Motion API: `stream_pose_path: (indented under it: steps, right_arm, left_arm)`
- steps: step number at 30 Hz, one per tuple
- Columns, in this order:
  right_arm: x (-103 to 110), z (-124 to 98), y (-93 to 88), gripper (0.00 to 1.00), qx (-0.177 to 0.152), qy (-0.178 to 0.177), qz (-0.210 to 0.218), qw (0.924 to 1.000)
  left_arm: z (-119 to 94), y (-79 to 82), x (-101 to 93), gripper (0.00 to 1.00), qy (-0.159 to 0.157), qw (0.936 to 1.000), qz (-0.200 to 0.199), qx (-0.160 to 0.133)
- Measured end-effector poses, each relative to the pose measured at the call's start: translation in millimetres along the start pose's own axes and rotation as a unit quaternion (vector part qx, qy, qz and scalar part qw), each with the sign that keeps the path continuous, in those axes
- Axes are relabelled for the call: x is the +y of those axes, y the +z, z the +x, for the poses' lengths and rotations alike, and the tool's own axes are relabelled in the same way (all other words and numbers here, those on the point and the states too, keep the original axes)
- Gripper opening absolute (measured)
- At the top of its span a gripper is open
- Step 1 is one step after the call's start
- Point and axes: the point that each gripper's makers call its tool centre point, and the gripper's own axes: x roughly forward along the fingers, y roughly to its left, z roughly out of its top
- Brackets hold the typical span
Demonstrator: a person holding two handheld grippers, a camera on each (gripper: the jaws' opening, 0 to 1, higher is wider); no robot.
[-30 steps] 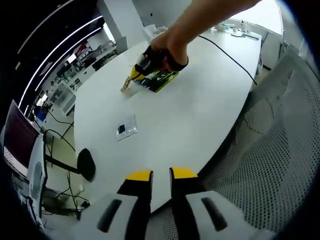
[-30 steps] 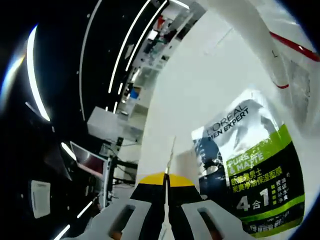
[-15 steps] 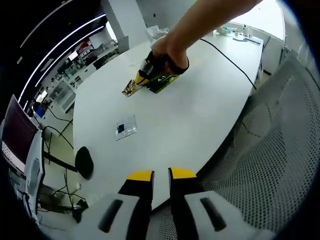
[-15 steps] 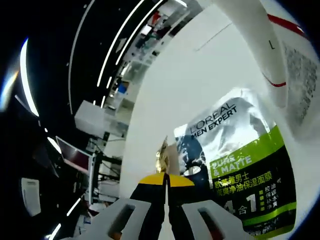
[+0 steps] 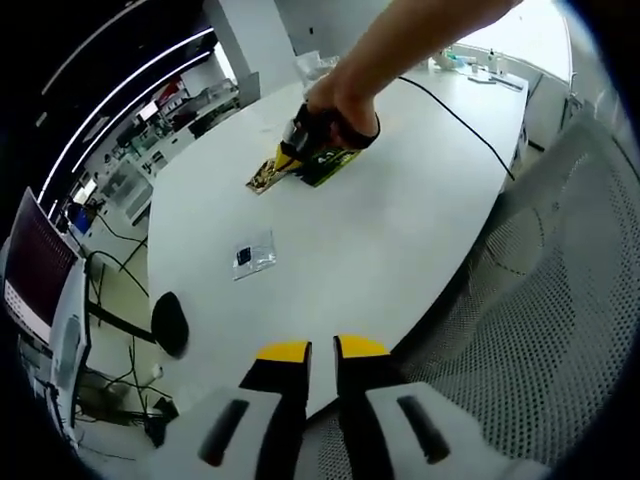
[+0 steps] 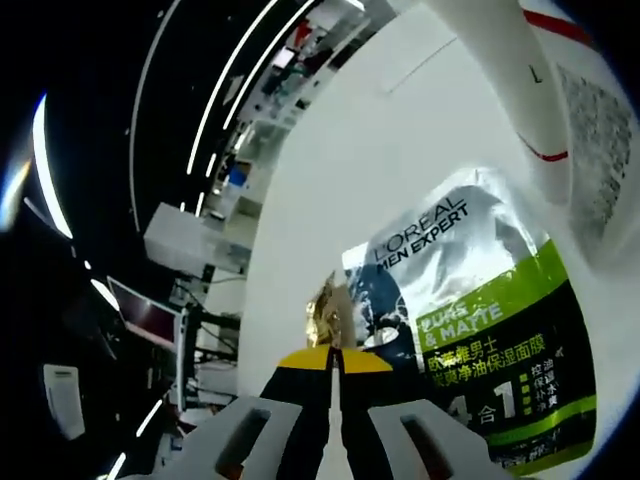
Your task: Arrange the skincare products in the storage area until every visible bottle or jar stands upright without overlapping.
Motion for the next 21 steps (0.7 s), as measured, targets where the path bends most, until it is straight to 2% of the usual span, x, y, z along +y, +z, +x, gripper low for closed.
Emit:
stream_pose_path:
  steps: [6, 17, 21]
  right_arm:
    - [1.7, -4.0, -1.7, 0.01, 0.001, -0.002, -0.004, 1.0]
    - [2.1, -10.8, 1.8, 0.1, -0.012, 0.001, 0.018, 0.9998]
    - [5.0, -14.1, 1.1, 0.11, -0.015, 0.008, 0.034, 0.9993]
  left_arm:
    - [0.4, -0.4, -0.1, 0.04, -0.001, 1.0, -0.001, 0.001]
    - [-0.9, 3.9, -3.9, 0.05, -0.011, 0.9998, -0.009, -0.01]
    - [-1.1, 5.6, -3.7, 0.05, -0.01, 0.9998, -0.007, -0.015]
